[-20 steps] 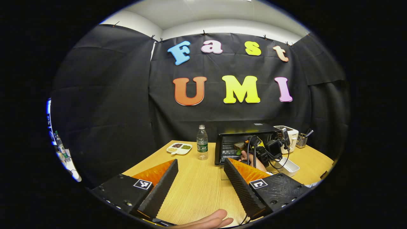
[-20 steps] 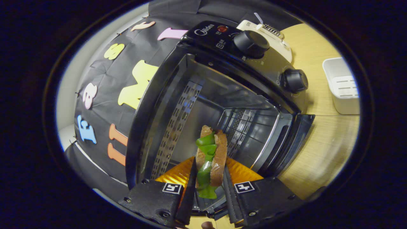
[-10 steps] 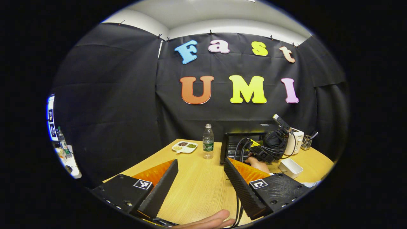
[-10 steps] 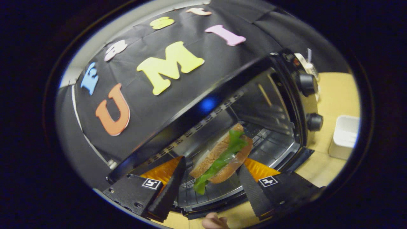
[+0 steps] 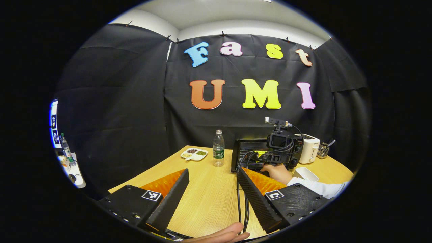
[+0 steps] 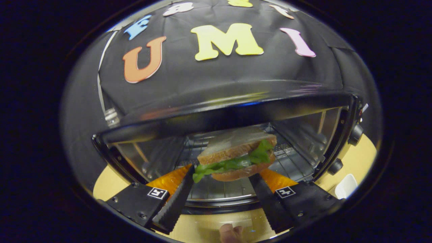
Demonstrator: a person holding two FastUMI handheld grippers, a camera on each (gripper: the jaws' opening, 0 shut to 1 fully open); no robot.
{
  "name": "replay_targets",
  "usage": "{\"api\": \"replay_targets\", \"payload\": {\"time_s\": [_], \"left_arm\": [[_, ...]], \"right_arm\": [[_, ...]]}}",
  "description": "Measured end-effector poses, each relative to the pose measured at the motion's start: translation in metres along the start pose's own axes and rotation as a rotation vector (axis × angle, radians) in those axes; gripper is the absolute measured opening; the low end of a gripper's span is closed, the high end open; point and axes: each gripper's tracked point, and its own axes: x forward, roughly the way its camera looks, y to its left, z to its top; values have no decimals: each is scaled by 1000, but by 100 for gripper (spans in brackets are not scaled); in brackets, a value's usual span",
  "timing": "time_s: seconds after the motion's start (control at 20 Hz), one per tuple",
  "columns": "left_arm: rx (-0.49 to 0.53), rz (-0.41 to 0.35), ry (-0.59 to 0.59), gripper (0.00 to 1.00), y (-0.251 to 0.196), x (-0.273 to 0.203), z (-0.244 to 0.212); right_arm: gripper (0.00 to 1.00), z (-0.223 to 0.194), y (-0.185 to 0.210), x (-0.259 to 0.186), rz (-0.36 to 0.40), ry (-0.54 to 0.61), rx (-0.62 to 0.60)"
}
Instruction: Open the electric oven with the left hand, put the food in, and close the electric oven.
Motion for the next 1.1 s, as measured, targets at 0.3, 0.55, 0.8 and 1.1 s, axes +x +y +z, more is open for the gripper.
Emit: {"api": "replay_targets", "payload": {"time_s": [0.3,0.55,0.8,1.1], "left_arm": [[-10,-11,-4,95,-5,-9,3],[-16,-14,-16,95,-8,-12,8],[-21,-22,2,95,-11,-7,7],[-35,-59,15,95,-32,13,6]], "right_arm": [[100,-16,-1,-28,65,156,-40],[100,-16,-11,-65,128,215,-34],[100,17,-41,-128,154,95,-57],[100,59,-99,-236,154,-129,-37]]}}
